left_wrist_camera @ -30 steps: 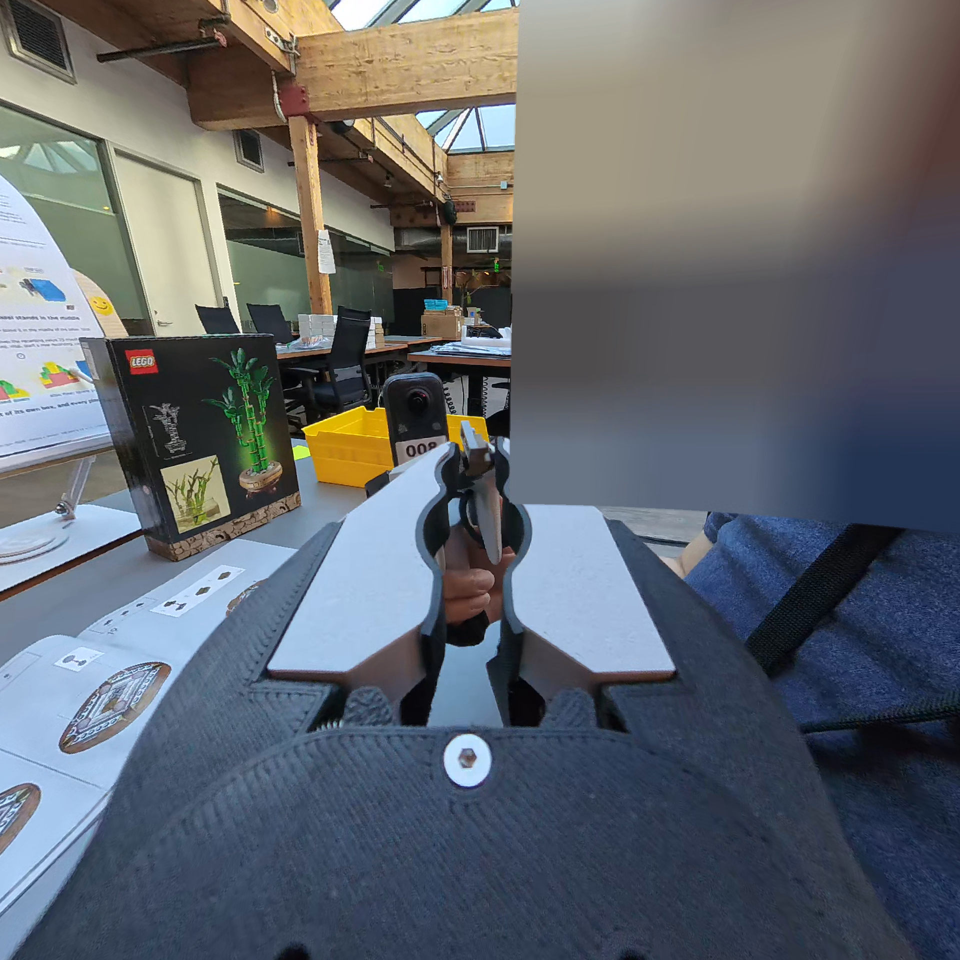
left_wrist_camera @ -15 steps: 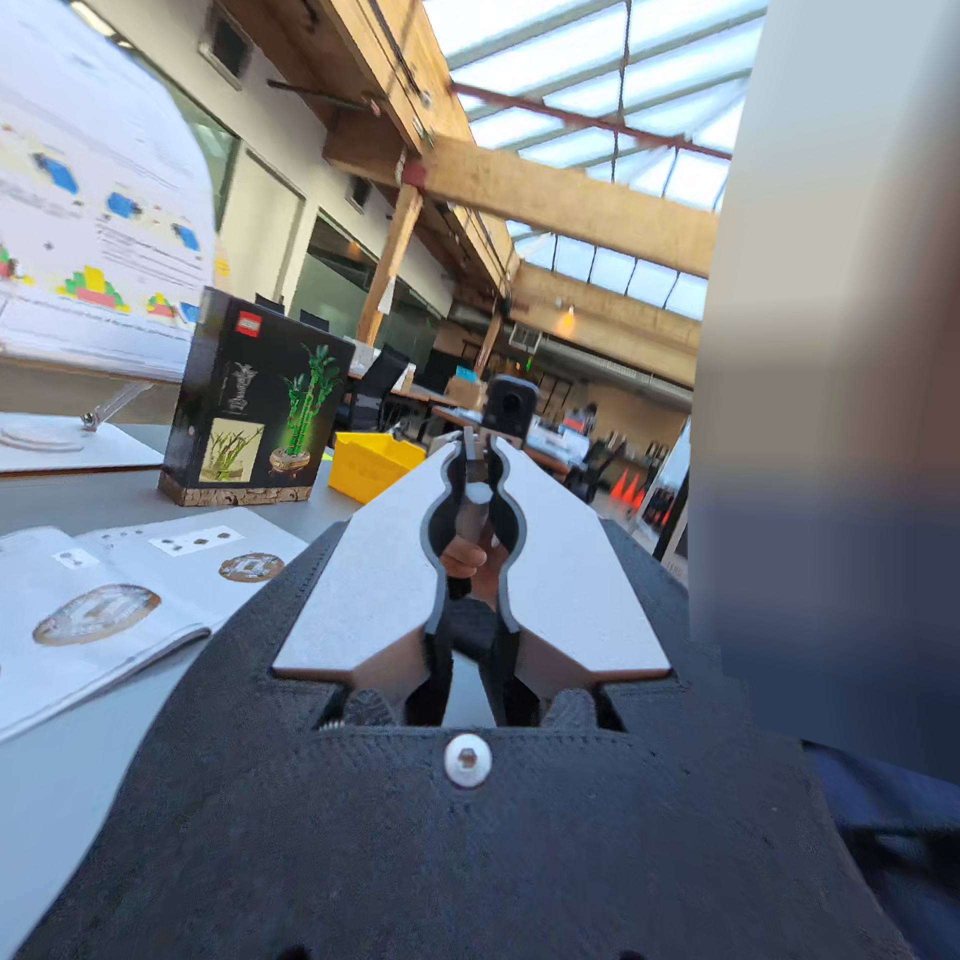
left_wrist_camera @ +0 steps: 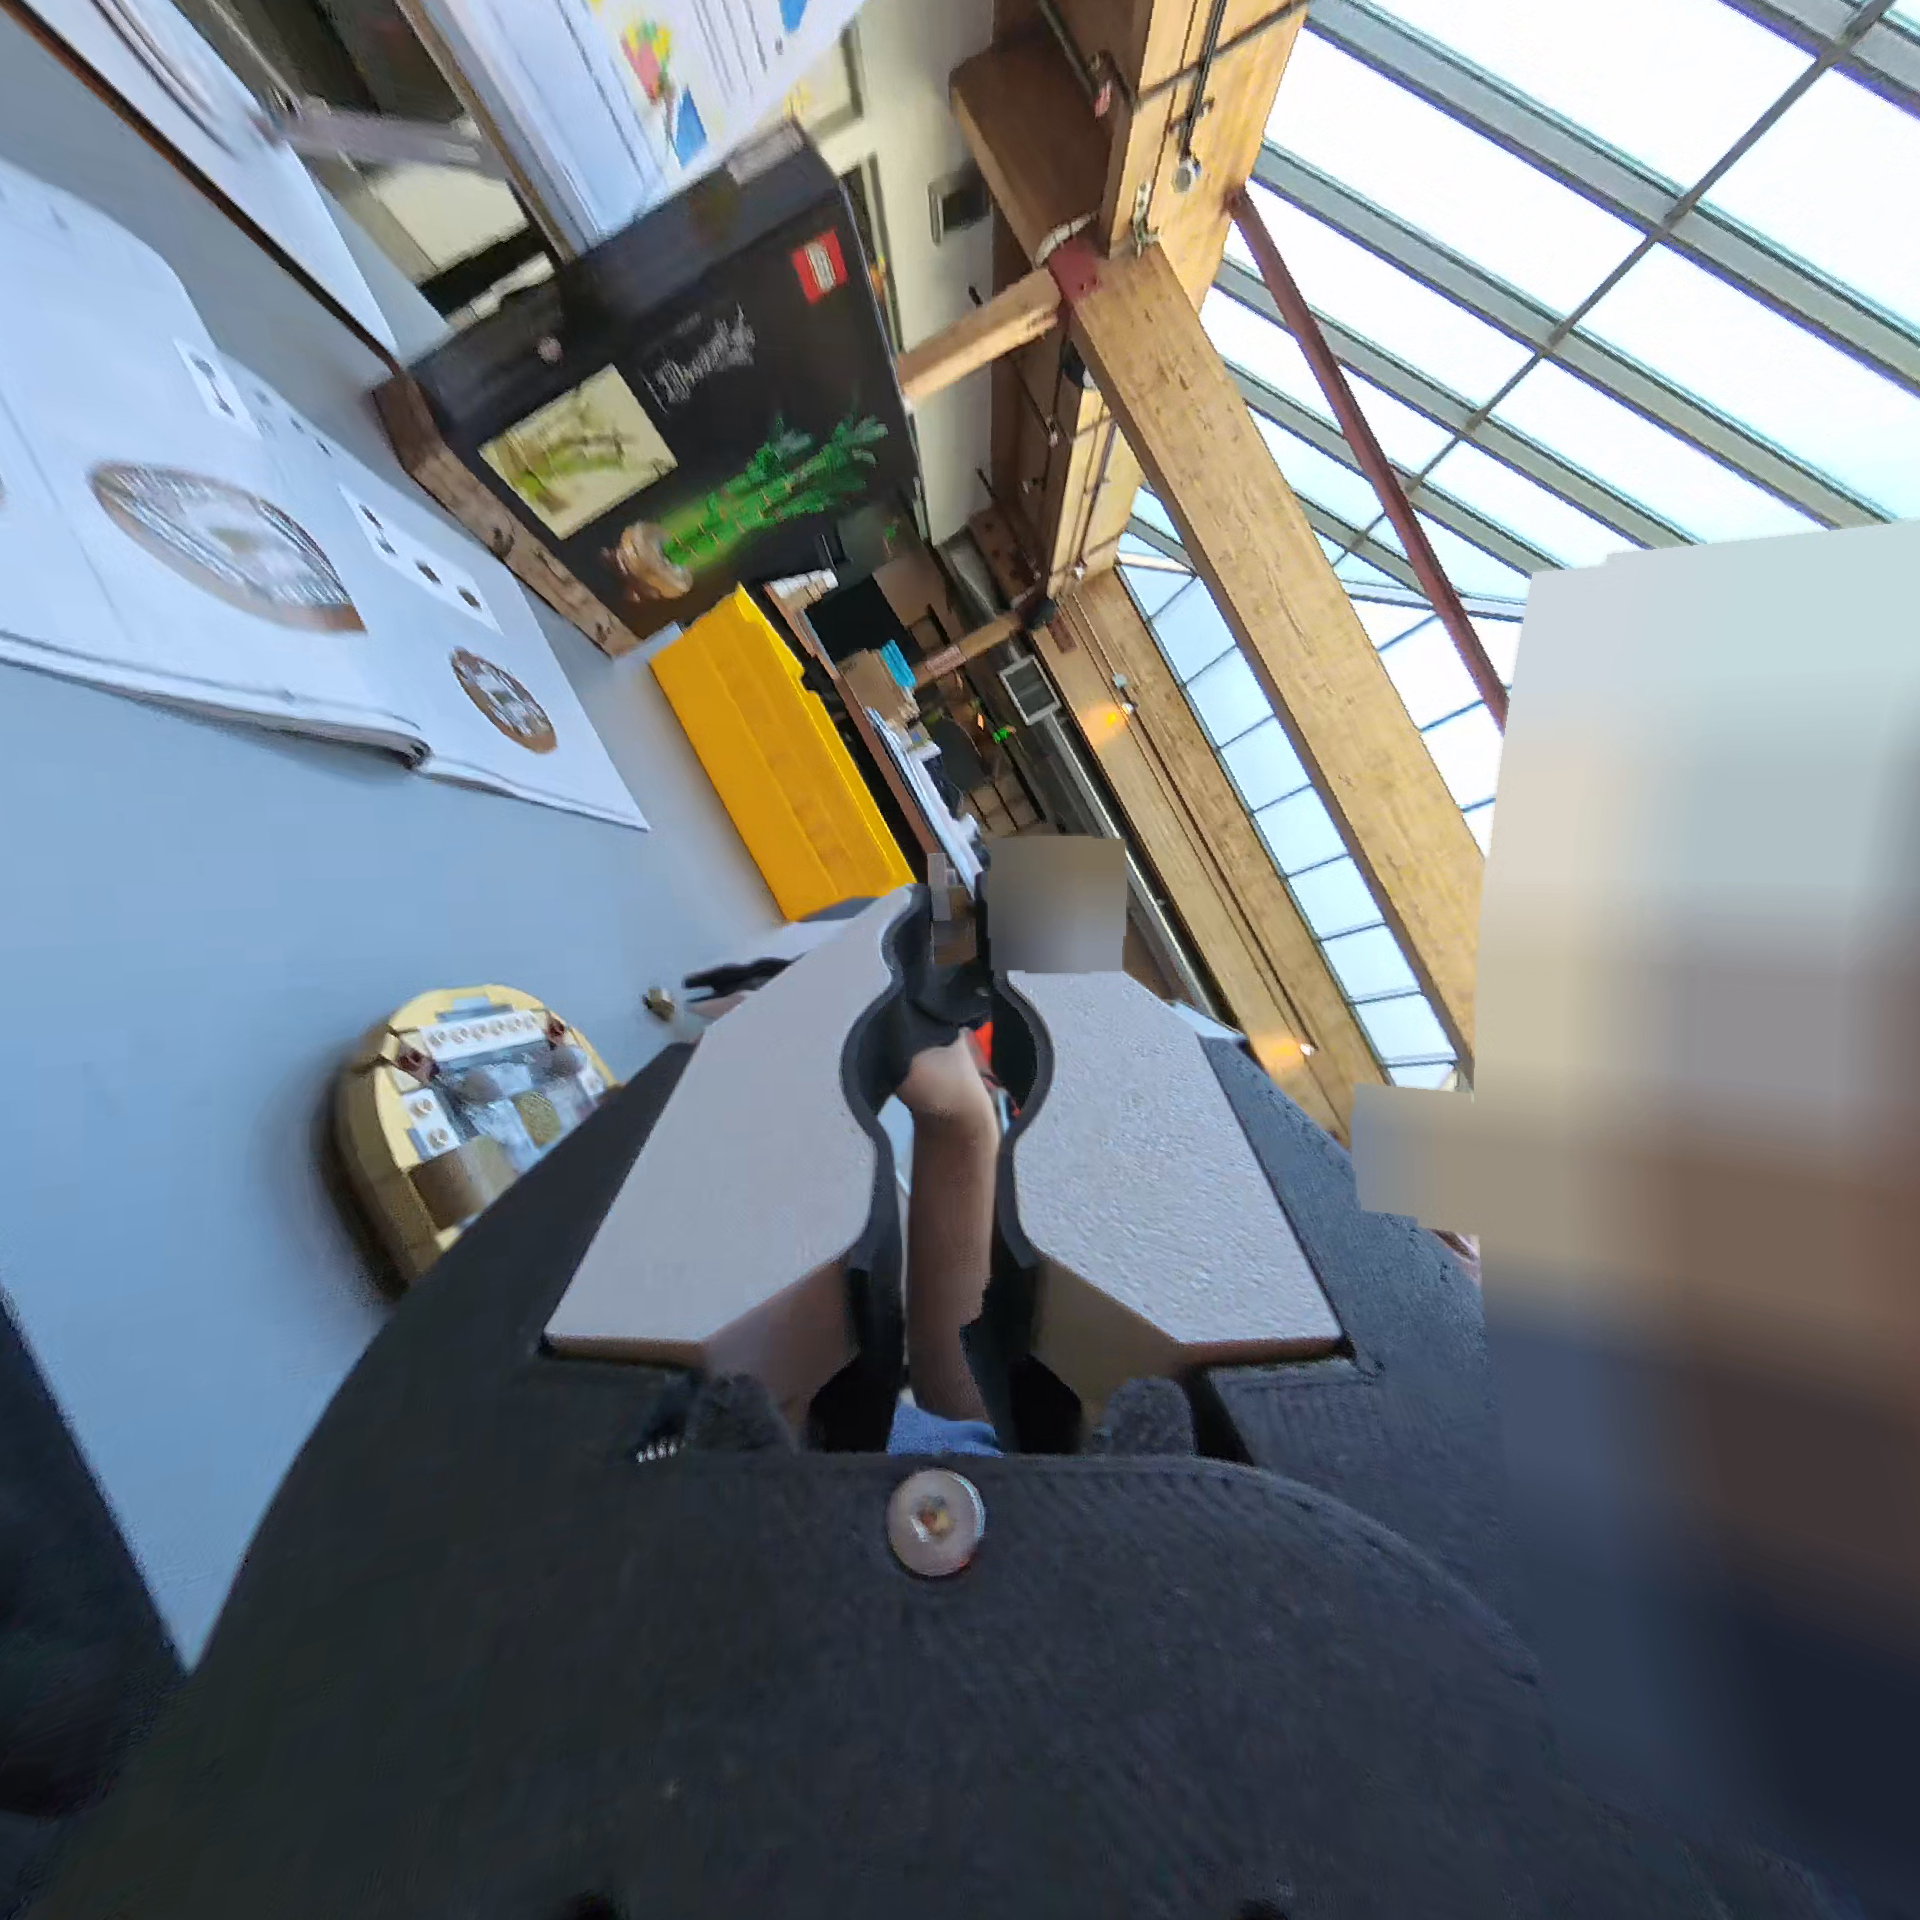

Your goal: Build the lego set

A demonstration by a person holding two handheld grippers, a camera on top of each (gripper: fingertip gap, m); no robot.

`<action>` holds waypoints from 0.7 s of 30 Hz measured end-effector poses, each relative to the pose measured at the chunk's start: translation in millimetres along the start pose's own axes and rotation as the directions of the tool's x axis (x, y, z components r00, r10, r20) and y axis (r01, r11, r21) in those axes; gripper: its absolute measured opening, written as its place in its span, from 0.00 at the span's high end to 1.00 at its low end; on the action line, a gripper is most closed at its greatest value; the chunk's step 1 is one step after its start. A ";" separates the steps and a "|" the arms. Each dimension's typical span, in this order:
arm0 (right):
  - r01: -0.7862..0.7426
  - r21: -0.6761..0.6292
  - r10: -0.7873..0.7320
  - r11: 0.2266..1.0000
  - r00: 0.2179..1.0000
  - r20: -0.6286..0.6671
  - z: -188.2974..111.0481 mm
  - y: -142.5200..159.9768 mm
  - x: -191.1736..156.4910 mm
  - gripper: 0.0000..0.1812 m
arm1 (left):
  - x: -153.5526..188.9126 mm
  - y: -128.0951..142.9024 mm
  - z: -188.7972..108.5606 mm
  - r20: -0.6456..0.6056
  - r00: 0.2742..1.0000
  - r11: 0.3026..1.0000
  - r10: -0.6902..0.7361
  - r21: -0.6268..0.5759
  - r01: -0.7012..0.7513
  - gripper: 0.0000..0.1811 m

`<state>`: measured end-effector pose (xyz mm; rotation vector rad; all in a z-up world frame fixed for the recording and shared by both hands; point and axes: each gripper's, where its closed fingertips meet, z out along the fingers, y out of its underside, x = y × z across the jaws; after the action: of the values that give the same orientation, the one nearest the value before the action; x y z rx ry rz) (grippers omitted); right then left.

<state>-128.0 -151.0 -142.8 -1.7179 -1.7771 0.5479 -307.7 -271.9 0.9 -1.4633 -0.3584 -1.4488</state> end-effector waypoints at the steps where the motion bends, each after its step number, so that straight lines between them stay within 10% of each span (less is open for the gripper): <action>1: 0.061 -0.046 -0.062 0.997 0.998 -0.031 4.4 6.3 2.1 0.96 | 0.3 4.7 4.0 -0.015 1.000 0.999 -0.026 -0.022 0.025 0.97; 21: 0.145 0.039 -0.148 0.989 0.984 0.100 18.6 -13.7 -23.0 1.00 | -2.0 17.8 13.4 -0.006 1.000 0.998 -0.013 -0.067 0.012 0.97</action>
<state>-151.0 -172.8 -150.4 -1.5474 -1.9375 0.6065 -286.5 -268.6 -5.5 -1.5113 -0.3184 -1.4881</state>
